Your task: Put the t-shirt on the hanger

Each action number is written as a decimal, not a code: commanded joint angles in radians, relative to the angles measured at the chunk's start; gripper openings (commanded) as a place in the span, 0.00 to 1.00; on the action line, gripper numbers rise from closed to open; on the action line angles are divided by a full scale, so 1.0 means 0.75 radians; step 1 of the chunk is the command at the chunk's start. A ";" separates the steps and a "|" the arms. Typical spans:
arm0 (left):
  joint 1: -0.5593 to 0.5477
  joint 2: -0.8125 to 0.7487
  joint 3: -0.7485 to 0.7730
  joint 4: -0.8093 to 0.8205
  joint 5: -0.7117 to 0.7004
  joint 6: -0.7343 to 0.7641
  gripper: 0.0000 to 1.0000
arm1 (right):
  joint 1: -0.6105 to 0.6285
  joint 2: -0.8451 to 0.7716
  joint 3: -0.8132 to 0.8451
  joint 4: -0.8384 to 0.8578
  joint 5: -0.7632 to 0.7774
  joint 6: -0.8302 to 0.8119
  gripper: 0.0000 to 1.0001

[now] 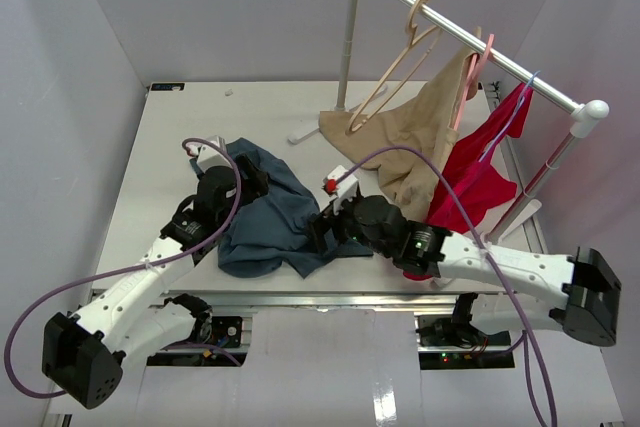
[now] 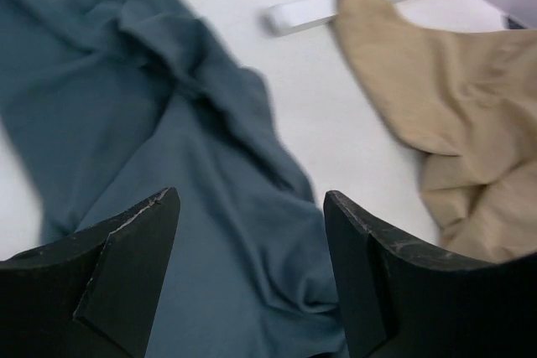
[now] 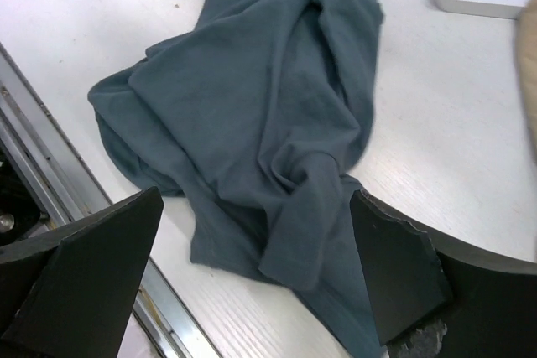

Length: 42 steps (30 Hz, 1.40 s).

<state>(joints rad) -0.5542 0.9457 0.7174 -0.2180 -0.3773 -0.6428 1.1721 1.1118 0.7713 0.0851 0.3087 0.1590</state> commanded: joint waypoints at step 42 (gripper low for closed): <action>0.212 0.650 0.024 0.629 0.160 0.084 0.32 | 0.111 0.576 0.009 0.362 0.387 -0.052 0.51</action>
<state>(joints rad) -0.3985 1.4763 0.6824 0.2311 -0.2772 -0.6222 1.2256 1.6151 0.7874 0.2884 0.5648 0.1430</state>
